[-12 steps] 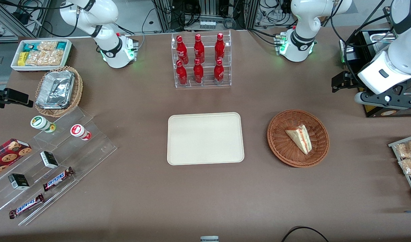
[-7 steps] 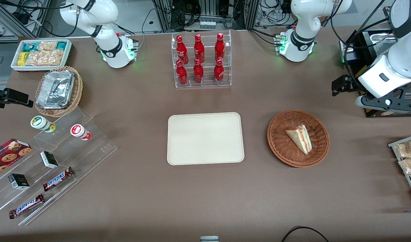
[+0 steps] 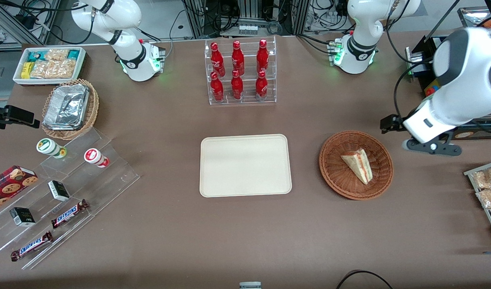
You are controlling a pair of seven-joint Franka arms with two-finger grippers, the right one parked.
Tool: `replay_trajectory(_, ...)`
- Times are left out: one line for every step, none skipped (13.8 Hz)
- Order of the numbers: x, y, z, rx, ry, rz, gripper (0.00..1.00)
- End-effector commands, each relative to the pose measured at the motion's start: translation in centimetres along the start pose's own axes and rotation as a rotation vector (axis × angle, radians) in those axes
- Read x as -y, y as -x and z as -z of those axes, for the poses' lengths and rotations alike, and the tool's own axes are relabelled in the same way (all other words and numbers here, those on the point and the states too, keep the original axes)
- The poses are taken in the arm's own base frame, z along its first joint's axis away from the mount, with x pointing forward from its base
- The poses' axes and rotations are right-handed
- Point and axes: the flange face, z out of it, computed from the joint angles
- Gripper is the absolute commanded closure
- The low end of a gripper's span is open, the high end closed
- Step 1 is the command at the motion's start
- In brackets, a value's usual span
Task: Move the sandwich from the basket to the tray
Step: 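Move the left gripper over the wrapped sandwich in the wicker basket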
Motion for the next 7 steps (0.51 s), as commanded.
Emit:
replay_trajectory(-0.1,1.6,-3.6,-0.049,-0.013,0.03,0.0)
replay_trajectory(-0.1,1.9,-5.3,-0.074,-0.014,0.063,0.0)
replay_trajectory(-0.1,2.3,-6.7,-0.099,-0.015,0.09,0.0)
replay_trajectory(-0.1,2.6,-8.4,-0.119,-0.014,0.111,0.0)
replay_trajectory(-0.1,2.9,-9.6,-0.147,-0.012,0.15,0.0)
replay_trajectory(-0.1,3.0,-10.4,-0.161,-0.006,0.216,0.0)
replay_trajectory(-0.2,2.9,-10.9,-0.178,0.003,0.295,0.0)
